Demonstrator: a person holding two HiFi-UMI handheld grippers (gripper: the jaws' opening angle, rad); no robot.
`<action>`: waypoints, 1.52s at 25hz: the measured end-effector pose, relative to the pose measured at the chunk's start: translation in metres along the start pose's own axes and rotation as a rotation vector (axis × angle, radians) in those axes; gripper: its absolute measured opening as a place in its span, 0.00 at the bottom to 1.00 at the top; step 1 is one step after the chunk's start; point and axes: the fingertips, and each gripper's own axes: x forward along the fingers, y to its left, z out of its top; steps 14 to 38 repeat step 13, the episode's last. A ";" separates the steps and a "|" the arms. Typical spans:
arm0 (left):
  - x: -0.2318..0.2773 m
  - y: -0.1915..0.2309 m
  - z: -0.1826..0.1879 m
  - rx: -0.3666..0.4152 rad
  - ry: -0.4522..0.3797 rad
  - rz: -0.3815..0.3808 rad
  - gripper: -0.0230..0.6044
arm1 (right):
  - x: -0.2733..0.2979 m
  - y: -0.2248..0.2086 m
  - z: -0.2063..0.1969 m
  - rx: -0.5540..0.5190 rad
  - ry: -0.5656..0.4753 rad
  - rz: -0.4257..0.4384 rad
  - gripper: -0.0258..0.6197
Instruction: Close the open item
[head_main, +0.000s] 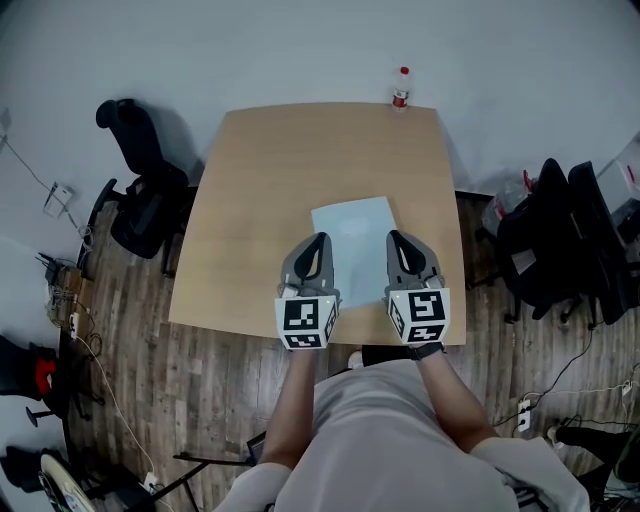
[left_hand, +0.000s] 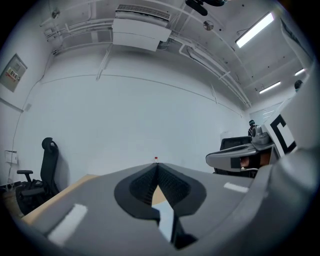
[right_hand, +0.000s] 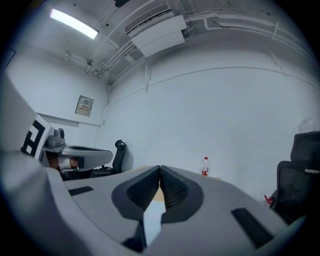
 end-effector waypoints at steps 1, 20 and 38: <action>-0.002 0.000 0.001 0.003 -0.004 0.002 0.04 | 0.000 0.001 0.001 0.001 -0.003 0.001 0.06; -0.017 0.016 -0.002 -0.001 0.001 0.014 0.04 | 0.003 0.030 0.004 -0.034 0.013 0.033 0.06; -0.017 0.016 -0.002 -0.001 0.001 0.014 0.04 | 0.003 0.030 0.004 -0.034 0.013 0.033 0.06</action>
